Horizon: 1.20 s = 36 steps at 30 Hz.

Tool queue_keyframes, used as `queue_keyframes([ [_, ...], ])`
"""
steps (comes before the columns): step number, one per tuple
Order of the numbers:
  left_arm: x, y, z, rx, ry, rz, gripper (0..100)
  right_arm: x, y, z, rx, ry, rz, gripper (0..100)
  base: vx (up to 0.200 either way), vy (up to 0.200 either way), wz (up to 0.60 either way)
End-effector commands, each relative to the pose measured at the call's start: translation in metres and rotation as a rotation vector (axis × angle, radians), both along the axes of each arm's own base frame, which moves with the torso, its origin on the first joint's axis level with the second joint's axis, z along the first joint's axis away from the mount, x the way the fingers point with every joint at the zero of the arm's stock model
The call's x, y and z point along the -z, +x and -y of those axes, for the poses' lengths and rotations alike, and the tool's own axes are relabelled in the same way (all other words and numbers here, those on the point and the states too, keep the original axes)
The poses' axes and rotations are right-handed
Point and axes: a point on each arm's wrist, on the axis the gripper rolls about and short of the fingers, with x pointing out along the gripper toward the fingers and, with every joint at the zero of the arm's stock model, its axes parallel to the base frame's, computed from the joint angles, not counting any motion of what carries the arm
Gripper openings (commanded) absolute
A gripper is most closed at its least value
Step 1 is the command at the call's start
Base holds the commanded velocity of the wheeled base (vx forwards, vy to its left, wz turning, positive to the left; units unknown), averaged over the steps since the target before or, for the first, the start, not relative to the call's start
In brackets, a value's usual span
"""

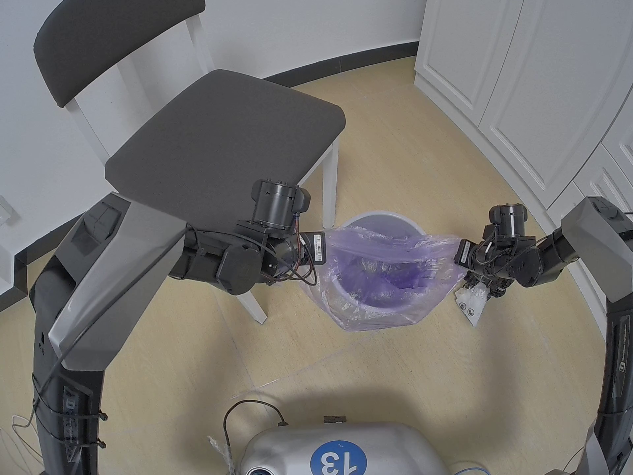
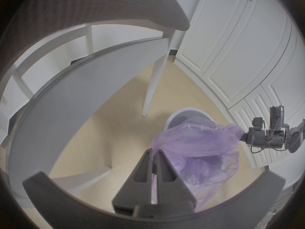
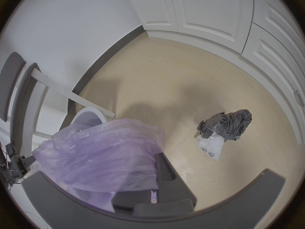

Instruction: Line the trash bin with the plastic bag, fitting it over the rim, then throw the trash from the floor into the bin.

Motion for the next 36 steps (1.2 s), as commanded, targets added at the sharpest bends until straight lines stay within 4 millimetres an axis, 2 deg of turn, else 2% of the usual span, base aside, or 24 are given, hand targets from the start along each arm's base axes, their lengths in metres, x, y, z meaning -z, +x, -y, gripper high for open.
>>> queue_keyframes([
  [1,0.002,-0.005,0.009,0.019,-0.002,-0.003,0,0.01,0.0,0.0,-0.002,-0.004,-0.022,0,0.0,0.0,0.0],
  [7,0.008,-0.006,0.009,0.024,-0.006,0.011,0,0.011,0.0,-0.002,-0.006,0.0,-0.004,0,0.0,0.0,0.0],
  [14,0.004,-0.002,0.006,0.017,-0.012,0.023,0,0.017,-0.003,-0.007,-0.018,-0.007,0.002,0,0.0,0.0,0.0],
  [15,0.004,-0.002,0.006,0.017,-0.013,0.025,0,0.018,-0.005,-0.007,-0.019,-0.01,-0.001,100,0.0,0.0,0.0],
  [17,0.004,-0.002,0.006,0.017,-0.013,0.025,0,0.022,-0.011,-0.005,-0.022,-0.026,-0.019,100,0.0,0.0,0.0],
  [20,0.005,-0.003,0.006,0.016,-0.013,0.023,0,0.001,-0.031,0.002,-0.072,-0.097,-0.004,100,0.0,0.0,0.0],
  [21,0.005,-0.003,0.006,0.016,-0.013,0.023,0,0.001,-0.031,0.002,-0.072,-0.097,-0.004,100,0.0,0.0,0.0],
  [23,0.005,-0.004,0.006,0.02,-0.008,0.017,0,-0.021,-0.045,0.005,-0.102,-0.139,0.03,100,0.0,0.0,0.0],
  [25,0.005,-0.005,0.007,0.02,-0.008,0.017,0,-0.028,-0.048,0.005,-0.113,-0.15,0.045,100,0.0,0.0,0.0],
  [26,0.004,-0.005,0.007,0.018,-0.01,0.021,0,-0.044,-0.053,0.003,-0.136,-0.181,0.077,100,0.0,0.0,0.0],
  [29,0.004,-0.006,0.009,0.019,-0.016,0.021,0,-0.069,-0.062,0.0,-0.171,-0.225,0.117,100,0.0,0.0,0.0],
  [32,0.003,-0.006,0.009,0.018,-0.019,0.025,0,-0.086,-0.069,-0.015,-0.224,-0.248,0.149,100,0.0,0.0,0.0],
  [36,0.001,-0.007,0.01,0.02,-0.02,0.029,0,-0.092,-0.075,-0.045,-0.315,-0.273,0.184,100,0.0,0.0,0.0],
])
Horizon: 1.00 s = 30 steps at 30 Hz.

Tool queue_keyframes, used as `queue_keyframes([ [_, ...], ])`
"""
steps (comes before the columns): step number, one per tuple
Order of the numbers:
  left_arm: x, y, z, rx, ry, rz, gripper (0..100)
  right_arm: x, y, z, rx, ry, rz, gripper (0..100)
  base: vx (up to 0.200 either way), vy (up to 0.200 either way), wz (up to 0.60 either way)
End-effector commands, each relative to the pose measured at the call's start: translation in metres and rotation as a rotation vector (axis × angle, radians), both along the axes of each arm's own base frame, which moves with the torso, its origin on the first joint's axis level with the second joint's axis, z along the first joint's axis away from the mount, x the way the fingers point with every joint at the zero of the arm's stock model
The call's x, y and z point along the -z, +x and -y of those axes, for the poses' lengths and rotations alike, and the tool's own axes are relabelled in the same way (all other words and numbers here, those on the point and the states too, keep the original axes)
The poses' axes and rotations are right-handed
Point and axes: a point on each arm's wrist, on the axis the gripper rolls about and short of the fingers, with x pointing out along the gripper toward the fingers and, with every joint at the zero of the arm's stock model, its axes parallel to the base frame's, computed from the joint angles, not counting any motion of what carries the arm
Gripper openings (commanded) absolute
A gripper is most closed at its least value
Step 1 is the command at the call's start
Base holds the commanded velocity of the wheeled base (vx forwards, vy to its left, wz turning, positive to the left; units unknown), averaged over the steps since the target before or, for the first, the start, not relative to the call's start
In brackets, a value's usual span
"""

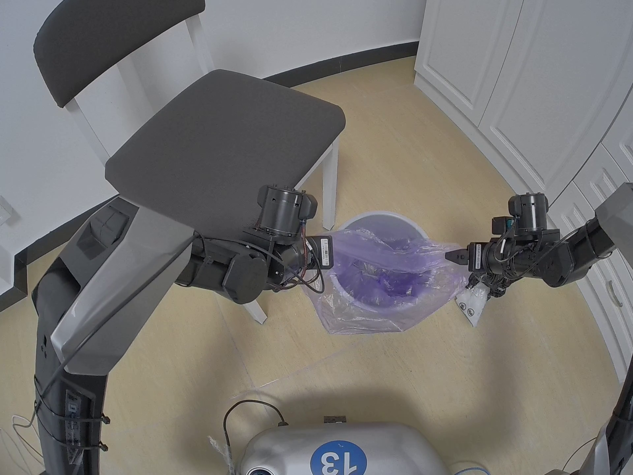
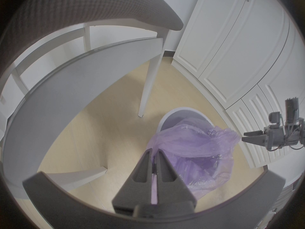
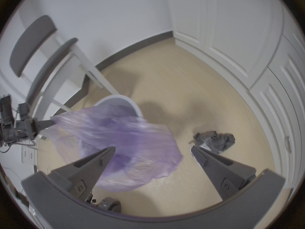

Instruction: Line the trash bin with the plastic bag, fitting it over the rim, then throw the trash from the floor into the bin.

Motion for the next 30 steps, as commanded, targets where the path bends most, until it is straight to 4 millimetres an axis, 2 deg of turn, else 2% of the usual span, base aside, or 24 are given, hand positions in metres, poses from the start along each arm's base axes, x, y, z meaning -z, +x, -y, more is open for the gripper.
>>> queue_keyframes([
  [1,-0.003,-0.001,0.001,0.001,-0.005,0.008,0,-0.028,-0.014,-0.038,-0.119,-0.029,0.083,100,0.0,0.0,0.0],
  [8,-0.006,-0.011,0.0,-0.014,0.015,0.002,0,-0.023,-0.021,-0.083,-0.269,-0.16,0.136,100,0.0,0.0,0.0],
  [11,-0.005,-0.012,0.001,-0.017,0.02,0.003,0,-0.021,-0.024,-0.095,-0.314,-0.185,0.154,100,0.0,0.0,0.0],
  [15,-0.013,-0.016,0.002,-0.011,0.011,0.016,0,-0.005,-0.016,-0.116,-0.361,-0.256,0.186,100,0.0,0.0,0.0],
  [21,-0.012,-0.012,0.004,-0.01,0.013,0.025,0,0.02,0.0,-0.12,-0.354,-0.377,0.188,100,0.0,0.0,0.0],
  [24,-0.005,-0.007,0.005,-0.015,0.016,0.018,0,0.036,0.008,-0.12,-0.367,-0.452,0.224,100,0.0,0.0,0.0],
  [30,-0.004,-0.008,0.007,-0.01,0.017,0.015,0,0.052,0.02,-0.121,-0.347,-0.553,0.301,100,0.0,0.0,0.0],
])
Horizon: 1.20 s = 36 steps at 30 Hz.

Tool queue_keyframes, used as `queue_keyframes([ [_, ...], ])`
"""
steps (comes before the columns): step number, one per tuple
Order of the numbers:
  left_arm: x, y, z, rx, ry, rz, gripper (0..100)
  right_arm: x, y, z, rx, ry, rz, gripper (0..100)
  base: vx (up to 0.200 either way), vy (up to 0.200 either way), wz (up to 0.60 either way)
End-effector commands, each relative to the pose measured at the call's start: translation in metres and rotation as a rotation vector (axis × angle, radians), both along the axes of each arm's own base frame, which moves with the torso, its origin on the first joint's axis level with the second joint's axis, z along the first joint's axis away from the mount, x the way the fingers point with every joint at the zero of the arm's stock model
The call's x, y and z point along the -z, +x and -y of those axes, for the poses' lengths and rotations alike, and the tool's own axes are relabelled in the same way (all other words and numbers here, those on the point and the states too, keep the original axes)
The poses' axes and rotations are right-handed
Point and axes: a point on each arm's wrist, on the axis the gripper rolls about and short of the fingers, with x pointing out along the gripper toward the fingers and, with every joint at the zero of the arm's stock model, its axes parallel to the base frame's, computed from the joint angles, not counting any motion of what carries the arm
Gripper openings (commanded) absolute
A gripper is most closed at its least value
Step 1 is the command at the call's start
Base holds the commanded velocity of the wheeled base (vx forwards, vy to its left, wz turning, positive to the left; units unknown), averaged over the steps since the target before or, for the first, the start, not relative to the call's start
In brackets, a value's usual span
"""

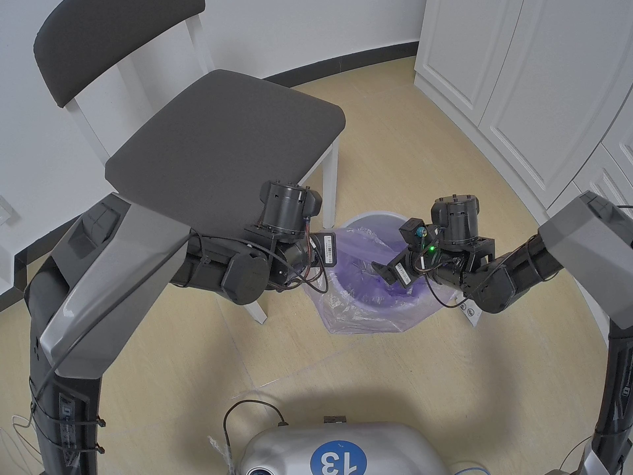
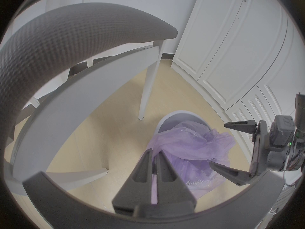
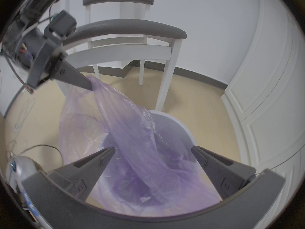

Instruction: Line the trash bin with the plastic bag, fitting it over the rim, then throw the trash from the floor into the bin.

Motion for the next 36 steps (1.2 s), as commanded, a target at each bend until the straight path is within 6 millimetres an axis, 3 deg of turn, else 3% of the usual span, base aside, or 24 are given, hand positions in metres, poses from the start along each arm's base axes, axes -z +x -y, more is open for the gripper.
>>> queue_keyframes([
  [1,0.007,0.002,0.002,0.001,0.006,-0.009,0,0.031,0.01,-0.002,0.016,-0.045,-0.023,100,0.0,0.0,0.0],
  [5,0.009,0.004,0.001,-0.004,0.0,-0.014,0,0.032,0.009,-0.004,0.011,-0.044,-0.023,100,0.0,0.0,0.0],
  [6,0.011,0.006,0.0,-0.008,0.001,-0.019,100,0.033,0.007,-0.008,0.002,-0.046,-0.027,100,0.0,0.0,0.0],
  [15,0.015,0.007,-0.001,-0.014,0.008,-0.025,100,0.042,0.012,-0.023,-0.006,-0.058,-0.014,100,0.0,0.0,0.0],
  [25,0.017,0.008,-0.006,-0.029,0.015,-0.033,100,0.046,0.027,-0.018,0.039,-0.068,0.014,100,0.0,0.0,0.0],
  [26,0.018,0.008,-0.006,-0.032,0.016,-0.032,100,0.046,0.027,-0.018,0.04,-0.07,0.013,0,0.0,0.0,0.0],
  [36,0.016,0.006,-0.012,-0.052,0.002,0.001,100,0.031,0.031,-0.019,0.072,-0.062,0.051,0,0.0,0.0,0.0],
])
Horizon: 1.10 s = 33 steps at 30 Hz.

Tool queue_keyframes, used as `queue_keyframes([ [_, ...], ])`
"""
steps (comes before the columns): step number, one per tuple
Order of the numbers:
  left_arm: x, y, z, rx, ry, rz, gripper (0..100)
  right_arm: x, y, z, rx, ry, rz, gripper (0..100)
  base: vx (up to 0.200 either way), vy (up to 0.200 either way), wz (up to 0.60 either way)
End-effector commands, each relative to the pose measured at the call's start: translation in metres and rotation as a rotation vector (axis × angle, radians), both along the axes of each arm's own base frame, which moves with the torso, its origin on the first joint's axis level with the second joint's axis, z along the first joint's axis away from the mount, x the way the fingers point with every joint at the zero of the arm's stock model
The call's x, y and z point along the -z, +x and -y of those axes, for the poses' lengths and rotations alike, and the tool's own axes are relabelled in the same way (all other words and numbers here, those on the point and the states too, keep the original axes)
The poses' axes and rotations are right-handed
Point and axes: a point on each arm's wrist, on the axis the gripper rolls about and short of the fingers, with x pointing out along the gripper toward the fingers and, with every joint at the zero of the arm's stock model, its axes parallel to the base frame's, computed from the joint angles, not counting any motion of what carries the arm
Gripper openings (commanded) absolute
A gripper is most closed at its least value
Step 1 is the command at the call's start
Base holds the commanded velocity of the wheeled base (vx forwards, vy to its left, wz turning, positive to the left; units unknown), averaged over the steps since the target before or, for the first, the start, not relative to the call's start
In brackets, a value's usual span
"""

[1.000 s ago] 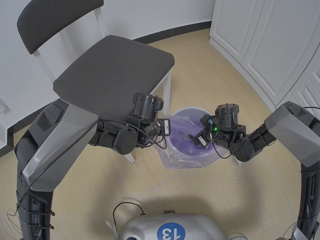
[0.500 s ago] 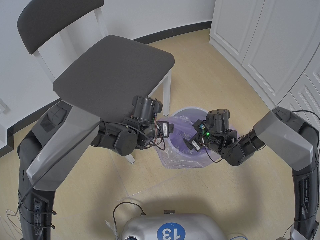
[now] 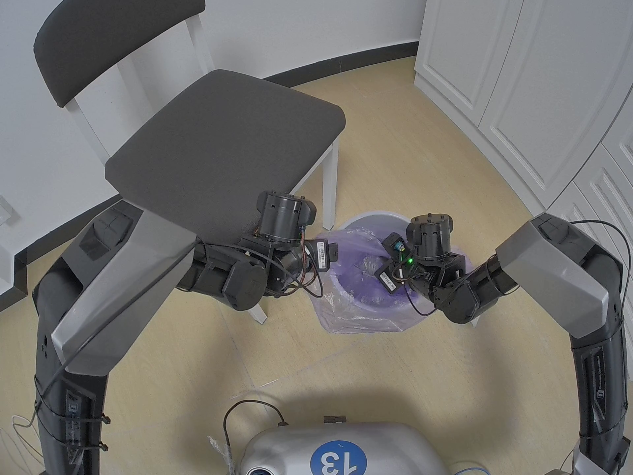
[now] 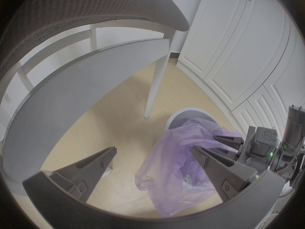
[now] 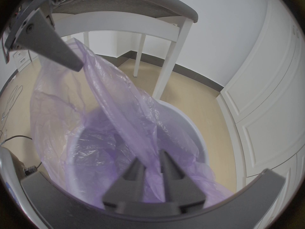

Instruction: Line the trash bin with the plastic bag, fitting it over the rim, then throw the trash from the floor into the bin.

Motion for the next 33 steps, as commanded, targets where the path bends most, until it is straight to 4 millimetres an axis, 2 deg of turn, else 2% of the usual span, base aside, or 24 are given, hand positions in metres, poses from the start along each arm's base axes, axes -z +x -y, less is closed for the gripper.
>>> queue_keyframes([
  [1,-0.001,-0.002,-0.003,-0.003,0.001,-0.002,100,-0.008,0.0,-0.001,0.002,0.006,0.017,0,0.0,0.0,0.0],
  [2,-0.001,-0.002,-0.004,-0.004,0.001,-0.002,100,-0.02,0.001,0.0,0.005,0.018,0.041,0,0.0,0.0,0.0],
  [5,0.0,-0.001,-0.006,-0.008,0.002,-0.001,100,-0.029,0.005,0.005,0.017,0.022,0.043,0,0.0,0.0,0.0],
  [10,0.001,0.004,-0.008,-0.017,-0.001,0.004,100,-0.047,0.022,0.013,0.045,0.038,0.072,0,0.0,0.0,0.0],
  [11,0.0,0.006,-0.011,-0.024,0.0,0.006,100,-0.057,0.028,0.015,0.054,0.047,0.086,0,0.0,0.0,0.0],
  [16,0.001,0.007,-0.012,-0.027,0.004,0.007,100,-0.068,0.04,0.019,0.073,0.07,0.108,0,0.0,0.0,0.0],
  [31,0.006,0.019,-0.011,-0.034,0.003,0.016,100,-0.069,0.072,0.006,0.094,0.161,0.121,0,0.0,0.0,0.0],
  [33,0.006,0.019,-0.011,-0.034,0.001,0.02,100,-0.061,0.072,0.004,0.094,0.155,0.1,0,0.0,0.0,0.0],
])
